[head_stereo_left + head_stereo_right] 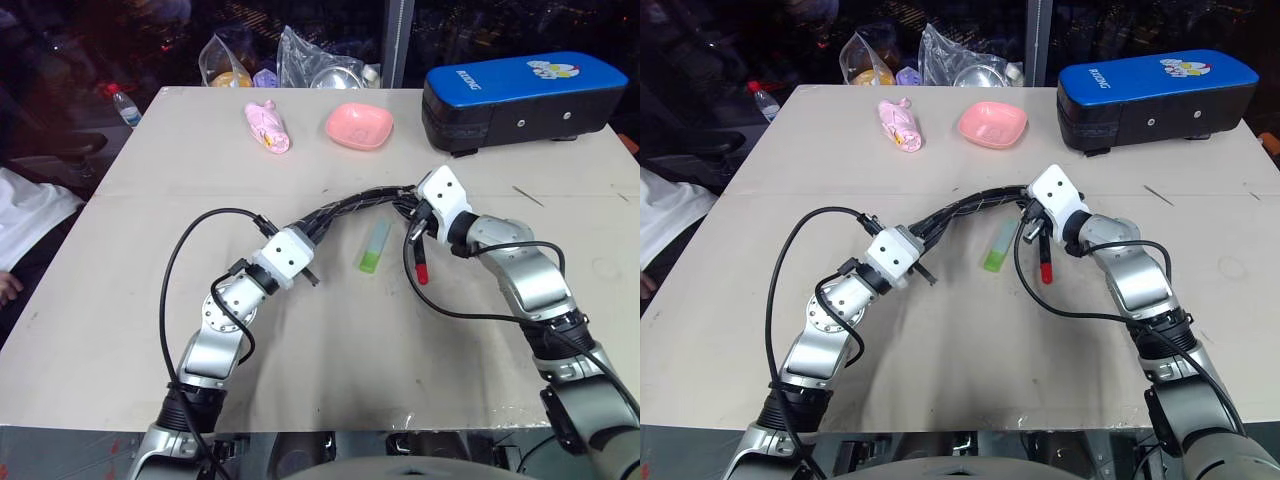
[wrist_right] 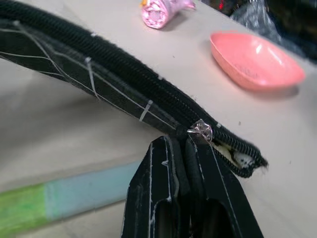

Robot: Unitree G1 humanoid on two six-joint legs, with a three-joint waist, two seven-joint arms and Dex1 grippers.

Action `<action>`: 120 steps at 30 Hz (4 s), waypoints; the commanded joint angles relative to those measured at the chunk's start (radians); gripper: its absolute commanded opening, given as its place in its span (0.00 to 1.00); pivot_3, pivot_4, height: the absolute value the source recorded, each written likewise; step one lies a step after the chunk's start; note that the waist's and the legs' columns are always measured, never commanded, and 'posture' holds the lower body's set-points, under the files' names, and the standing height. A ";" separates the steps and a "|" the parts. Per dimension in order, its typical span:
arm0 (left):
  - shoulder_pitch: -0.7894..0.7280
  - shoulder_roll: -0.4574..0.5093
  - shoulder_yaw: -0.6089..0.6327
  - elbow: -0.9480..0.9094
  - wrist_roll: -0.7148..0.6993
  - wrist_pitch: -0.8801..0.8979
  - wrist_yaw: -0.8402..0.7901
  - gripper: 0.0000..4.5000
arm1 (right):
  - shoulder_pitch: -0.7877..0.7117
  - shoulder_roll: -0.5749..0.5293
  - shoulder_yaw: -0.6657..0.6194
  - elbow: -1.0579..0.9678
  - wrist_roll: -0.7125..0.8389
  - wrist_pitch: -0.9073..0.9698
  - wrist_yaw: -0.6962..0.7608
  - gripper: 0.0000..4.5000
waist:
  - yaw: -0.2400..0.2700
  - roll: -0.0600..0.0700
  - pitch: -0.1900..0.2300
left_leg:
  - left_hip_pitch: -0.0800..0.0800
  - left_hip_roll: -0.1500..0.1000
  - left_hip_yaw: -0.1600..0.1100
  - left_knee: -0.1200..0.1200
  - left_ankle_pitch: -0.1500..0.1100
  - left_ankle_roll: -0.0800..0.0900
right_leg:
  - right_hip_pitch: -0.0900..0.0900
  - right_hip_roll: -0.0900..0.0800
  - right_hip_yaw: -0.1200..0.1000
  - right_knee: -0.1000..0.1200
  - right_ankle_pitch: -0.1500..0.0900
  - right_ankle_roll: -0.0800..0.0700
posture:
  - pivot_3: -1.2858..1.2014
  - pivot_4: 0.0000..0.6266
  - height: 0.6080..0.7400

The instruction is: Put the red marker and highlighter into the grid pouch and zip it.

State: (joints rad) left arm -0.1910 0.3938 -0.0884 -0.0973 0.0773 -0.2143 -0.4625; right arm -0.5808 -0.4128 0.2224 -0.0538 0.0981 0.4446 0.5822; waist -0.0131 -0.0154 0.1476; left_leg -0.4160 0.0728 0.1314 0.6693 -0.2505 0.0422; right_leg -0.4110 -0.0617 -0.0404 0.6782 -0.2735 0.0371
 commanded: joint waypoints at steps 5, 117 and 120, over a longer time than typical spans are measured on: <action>0.008 0.026 -0.005 -0.001 -0.004 -0.045 -0.021 0.00 | -0.040 -0.016 0.035 0.013 -0.061 -0.110 0.068 0.01 | 0.000 0.000 0.000 | 0.000 0.000 0.000 0.000 0.000 0.000 | 0.000 0.000 0.000 0.000 0.000 0.000 | 0.52 0.24 1.00; 0.025 0.013 0.012 -0.021 -0.066 -0.038 -0.040 0.00 | 0.113 0.050 -0.225 -0.287 0.257 0.212 0.149 0.44 | 0.000 0.000 0.000 | 0.001 0.001 -0.001 0.000 0.000 0.000 | 0.000 0.001 -0.001 0.001 0.001 -0.001 | 0.52 0.24 1.00; 0.025 0.010 0.009 -0.018 -0.063 -0.038 -0.044 0.00 | 0.092 0.097 -0.229 -0.261 0.259 0.277 0.060 0.15 | 0.002 0.000 0.000 | 0.000 0.001 -0.001 0.000 0.000 0.000 | 0.000 0.001 -0.001 0.000 0.001 -0.001 | 0.52 0.24 1.00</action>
State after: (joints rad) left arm -0.1601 0.4069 -0.0880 -0.0708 0.0324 -0.2454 -0.5142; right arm -0.4582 -0.3368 0.0186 -0.3006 0.3401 0.6874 0.7037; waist -0.0107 -0.0156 0.1476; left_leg -0.4162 0.0732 0.1307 0.6693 -0.2506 0.0422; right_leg -0.4109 -0.0614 -0.0411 0.6781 -0.2728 0.0357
